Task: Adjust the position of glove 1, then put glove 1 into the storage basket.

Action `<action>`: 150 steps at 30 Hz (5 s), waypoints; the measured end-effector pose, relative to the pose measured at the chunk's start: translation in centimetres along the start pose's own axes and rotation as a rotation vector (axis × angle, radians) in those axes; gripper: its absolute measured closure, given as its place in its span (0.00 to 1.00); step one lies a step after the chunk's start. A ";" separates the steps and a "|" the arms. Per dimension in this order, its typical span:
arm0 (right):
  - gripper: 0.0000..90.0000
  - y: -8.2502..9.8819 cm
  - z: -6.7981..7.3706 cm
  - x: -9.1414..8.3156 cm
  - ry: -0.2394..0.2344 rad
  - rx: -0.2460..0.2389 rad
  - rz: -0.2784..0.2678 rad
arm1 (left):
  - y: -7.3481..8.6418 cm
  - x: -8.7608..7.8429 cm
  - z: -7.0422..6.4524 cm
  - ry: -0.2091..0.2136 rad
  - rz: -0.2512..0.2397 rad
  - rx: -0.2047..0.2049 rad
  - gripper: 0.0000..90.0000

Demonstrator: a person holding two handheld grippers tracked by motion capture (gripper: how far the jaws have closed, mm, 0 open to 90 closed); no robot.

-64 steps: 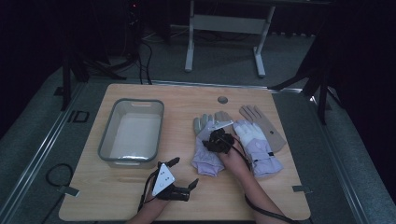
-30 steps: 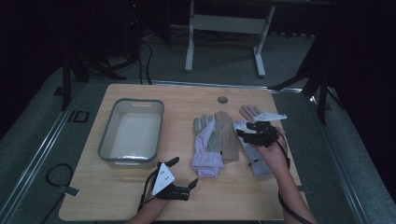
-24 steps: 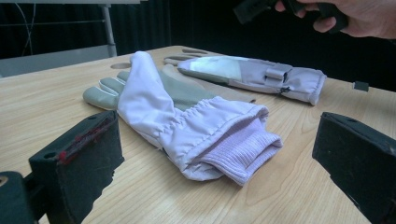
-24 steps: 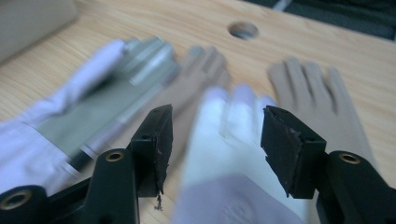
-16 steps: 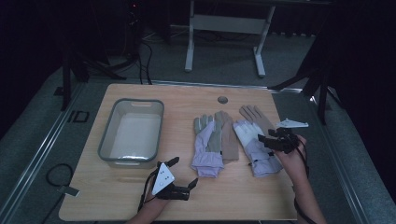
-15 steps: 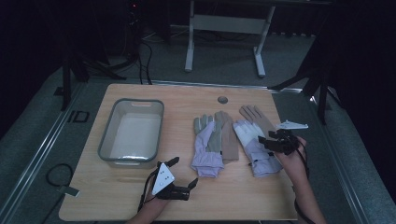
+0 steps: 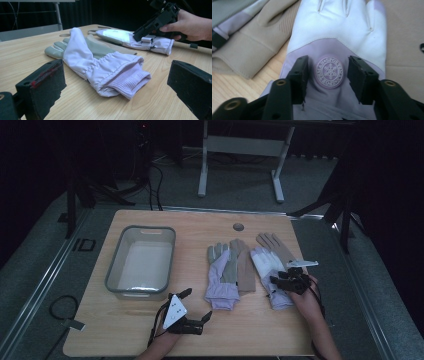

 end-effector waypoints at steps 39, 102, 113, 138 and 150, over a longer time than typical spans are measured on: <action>0.88 -10.7 12.0 -4.2 0.155 0.276 -0.257 | 0.0 0.0 0.0 -0.005 0.003 0.013 0.02; 0.76 -7.3 18.8 6.1 0.122 0.201 -0.056 | 0.0 0.0 0.2 -0.031 0.001 0.003 0.02; 0.29 -8.8 17.2 4.0 -0.013 0.219 -0.121 | -0.4 0.2 0.1 -0.022 0.036 -0.019 0.02; 0.11 -8.4 11.3 1.4 -0.178 0.054 -0.178 | -3.7 3.7 1.9 -0.134 0.311 -0.147 0.07; 0.46 -8.9 10.8 5.4 -0.202 0.115 -0.083 | -1.9 6.7 2.8 -0.186 0.427 -0.206 0.30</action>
Point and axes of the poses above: each handheld gripper's, and its own axes: x roughly forward along the jaws, y roughly out of its underside, z roughly to its left, the point moved 6 cm from there along x, roughly forward along the jaws, and after that the axes turned 6 degrees about -z, right-handed, at the moved point
